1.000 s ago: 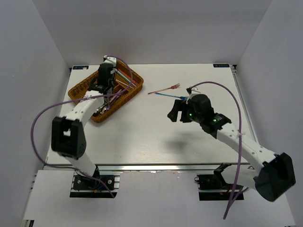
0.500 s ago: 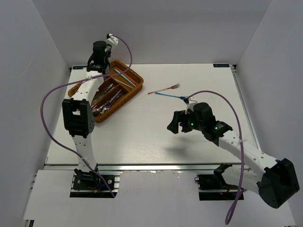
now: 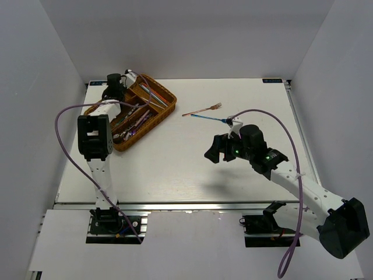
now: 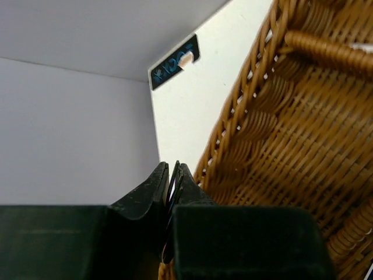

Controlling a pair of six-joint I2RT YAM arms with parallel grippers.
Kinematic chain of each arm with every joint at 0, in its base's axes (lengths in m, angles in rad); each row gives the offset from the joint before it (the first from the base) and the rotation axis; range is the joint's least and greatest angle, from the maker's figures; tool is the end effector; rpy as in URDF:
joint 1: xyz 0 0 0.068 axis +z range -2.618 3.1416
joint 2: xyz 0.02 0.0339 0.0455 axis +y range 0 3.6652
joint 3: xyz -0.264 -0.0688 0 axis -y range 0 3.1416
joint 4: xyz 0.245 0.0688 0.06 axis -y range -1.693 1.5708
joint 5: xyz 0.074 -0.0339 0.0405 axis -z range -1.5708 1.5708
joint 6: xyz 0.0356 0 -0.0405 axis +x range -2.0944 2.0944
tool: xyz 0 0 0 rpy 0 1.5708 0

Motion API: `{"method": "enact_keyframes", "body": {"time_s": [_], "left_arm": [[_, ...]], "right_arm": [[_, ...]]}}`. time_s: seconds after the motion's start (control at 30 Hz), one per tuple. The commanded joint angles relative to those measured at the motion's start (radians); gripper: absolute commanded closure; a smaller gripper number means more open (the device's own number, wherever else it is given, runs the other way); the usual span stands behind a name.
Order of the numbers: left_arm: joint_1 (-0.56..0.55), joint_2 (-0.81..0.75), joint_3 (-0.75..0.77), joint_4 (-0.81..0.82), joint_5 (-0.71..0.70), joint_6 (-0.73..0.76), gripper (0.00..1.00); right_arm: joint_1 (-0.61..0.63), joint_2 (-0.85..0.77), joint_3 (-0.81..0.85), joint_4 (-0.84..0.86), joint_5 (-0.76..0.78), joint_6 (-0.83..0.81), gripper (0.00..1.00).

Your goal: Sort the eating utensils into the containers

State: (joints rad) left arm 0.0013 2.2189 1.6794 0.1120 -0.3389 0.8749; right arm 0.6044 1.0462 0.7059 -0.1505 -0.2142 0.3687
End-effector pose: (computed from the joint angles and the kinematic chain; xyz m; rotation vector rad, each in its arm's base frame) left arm 0.5183 0.0125 0.2050 0.6709 1.9770 0.8878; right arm 0.1888 0.1396 0.2655 -0.3901 2.1172 0.8063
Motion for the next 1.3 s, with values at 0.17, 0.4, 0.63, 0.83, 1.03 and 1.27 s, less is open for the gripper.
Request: {"method": "enact_keyframes", "body": {"time_s": [0.17,0.4,0.63,0.83,1.03,1.27], "left_arm": [[0.071,-0.090,-0.121,0.129,0.049,-0.048,0.46],[0.071,-0.231,-0.176,0.201,0.055,-0.227,0.02],[0.071,-0.448,-0.106,0.157,-0.002,-0.614,0.02],[0.071,-0.654,-0.197,0.106,0.040,-0.755,0.02],[0.071,-0.904,-0.343,-0.103,0.116,-1.175,0.02],[-0.004,-1.229,-0.789,-0.192,0.044,-1.186,0.02]], "right_arm": [[0.000,0.017,0.070,0.034,0.027,-0.028,0.11],[0.000,0.046,0.073,0.054,0.076,-0.024,0.11],[-0.018,0.231,0.173,0.054,0.303,0.059,0.11],[-0.089,0.513,0.396,0.031,0.357,0.176,0.11],[-0.163,0.837,0.734,-0.235,0.618,0.414,0.18],[-0.164,1.069,1.103,-0.506,0.747,0.761,0.20]]}}
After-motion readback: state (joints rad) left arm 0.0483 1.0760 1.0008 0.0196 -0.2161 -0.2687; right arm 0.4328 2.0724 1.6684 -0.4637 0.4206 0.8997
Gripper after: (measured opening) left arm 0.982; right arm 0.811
